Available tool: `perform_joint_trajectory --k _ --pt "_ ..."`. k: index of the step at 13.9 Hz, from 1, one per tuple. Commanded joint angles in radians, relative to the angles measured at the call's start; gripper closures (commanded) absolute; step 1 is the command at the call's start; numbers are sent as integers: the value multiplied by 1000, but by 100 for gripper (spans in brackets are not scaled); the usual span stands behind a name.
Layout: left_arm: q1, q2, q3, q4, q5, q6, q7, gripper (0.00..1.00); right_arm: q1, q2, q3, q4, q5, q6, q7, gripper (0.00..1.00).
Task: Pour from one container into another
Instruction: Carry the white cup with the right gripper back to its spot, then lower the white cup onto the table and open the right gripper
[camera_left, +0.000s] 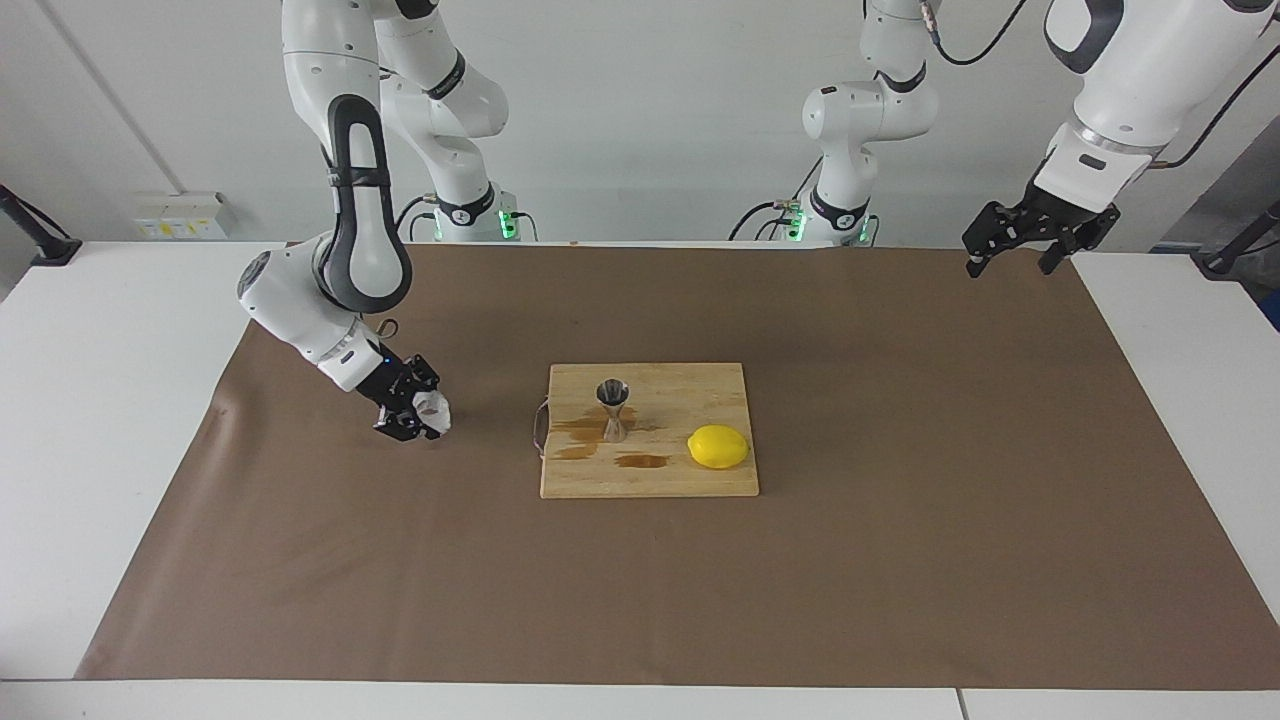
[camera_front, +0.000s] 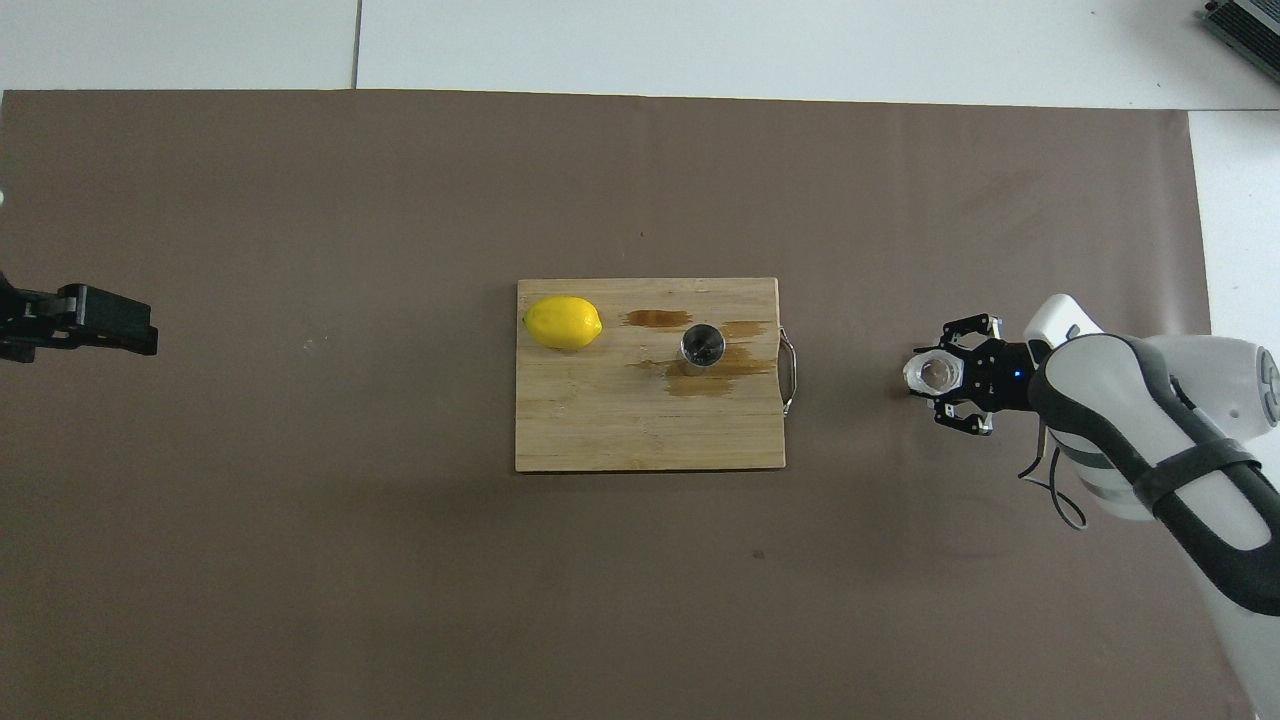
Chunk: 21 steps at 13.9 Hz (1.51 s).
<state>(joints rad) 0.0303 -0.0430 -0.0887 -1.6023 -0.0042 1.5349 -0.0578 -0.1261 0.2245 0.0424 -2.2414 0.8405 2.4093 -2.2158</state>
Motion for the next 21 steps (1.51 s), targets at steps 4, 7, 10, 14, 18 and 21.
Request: perform_joint_trajectory --k 4,7,10,14,18,21 --pt "-3 -28 7 -27 -11 -6 4 0 -15 19 10 8 54 10 -64 20" --pt "-3 -28 7 -27 -11 -6 4 0 -1 3 8 16 46 7 -56 0" --pt "-3 -28 7 -27 -11 -6 4 0 -3 -17 7 16 40 -2 -45 0" --pt "-3 -28 7 -27 -11 -6 4 0 -50 -33 1 14 31 -107 -44 0" --pt "-3 -28 7 -27 -11 -6 4 0 -64 -86 -3 17 -3 -189 19 0" --pt "-3 -28 7 -27 -11 -6 4 0 -61 -178 2 28 -121 -214 270 0"
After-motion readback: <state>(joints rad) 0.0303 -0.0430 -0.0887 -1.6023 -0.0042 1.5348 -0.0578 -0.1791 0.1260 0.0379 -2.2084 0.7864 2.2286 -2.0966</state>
